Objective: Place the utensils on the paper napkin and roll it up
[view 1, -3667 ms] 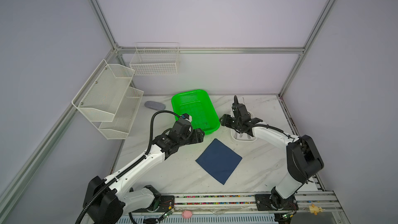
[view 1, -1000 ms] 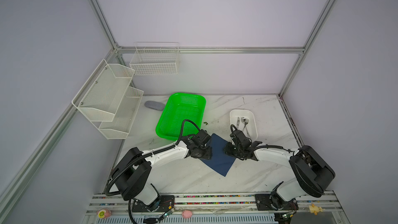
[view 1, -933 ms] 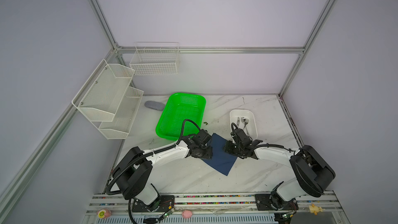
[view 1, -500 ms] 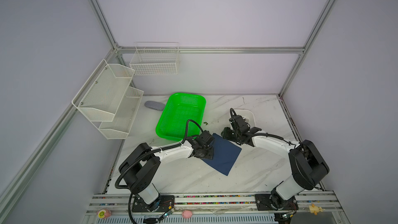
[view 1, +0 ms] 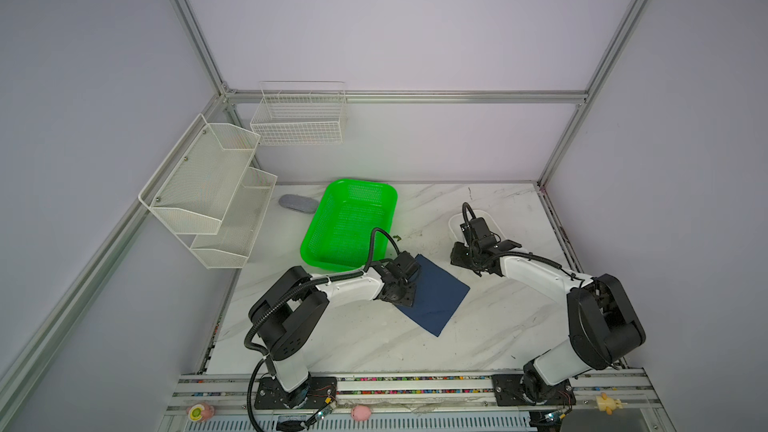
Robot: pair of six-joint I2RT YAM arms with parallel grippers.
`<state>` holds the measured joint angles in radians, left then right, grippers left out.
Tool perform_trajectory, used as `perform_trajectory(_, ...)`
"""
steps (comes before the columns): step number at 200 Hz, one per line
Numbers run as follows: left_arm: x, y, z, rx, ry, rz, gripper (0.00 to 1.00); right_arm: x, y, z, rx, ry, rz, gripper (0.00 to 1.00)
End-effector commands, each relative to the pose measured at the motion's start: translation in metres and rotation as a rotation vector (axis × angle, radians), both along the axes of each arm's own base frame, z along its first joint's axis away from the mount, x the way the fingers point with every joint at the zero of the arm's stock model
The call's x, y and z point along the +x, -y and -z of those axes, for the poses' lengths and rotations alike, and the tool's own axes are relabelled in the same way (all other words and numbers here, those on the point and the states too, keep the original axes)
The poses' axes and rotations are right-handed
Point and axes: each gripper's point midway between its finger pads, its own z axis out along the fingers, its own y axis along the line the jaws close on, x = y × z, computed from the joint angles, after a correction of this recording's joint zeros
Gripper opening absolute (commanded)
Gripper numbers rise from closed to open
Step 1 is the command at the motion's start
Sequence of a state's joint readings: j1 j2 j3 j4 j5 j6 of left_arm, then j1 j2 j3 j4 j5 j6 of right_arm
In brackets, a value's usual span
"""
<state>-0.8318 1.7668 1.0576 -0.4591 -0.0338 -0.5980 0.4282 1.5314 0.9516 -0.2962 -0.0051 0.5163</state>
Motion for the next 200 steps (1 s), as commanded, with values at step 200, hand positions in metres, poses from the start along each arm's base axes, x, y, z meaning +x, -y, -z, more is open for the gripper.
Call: perform_trajectory(200,0.029,-0.007,-0.129,-0.185,0.337,-0.063,0.71,0.097,0.108,0.031,-0.093,-0.122,0.042,0.25)
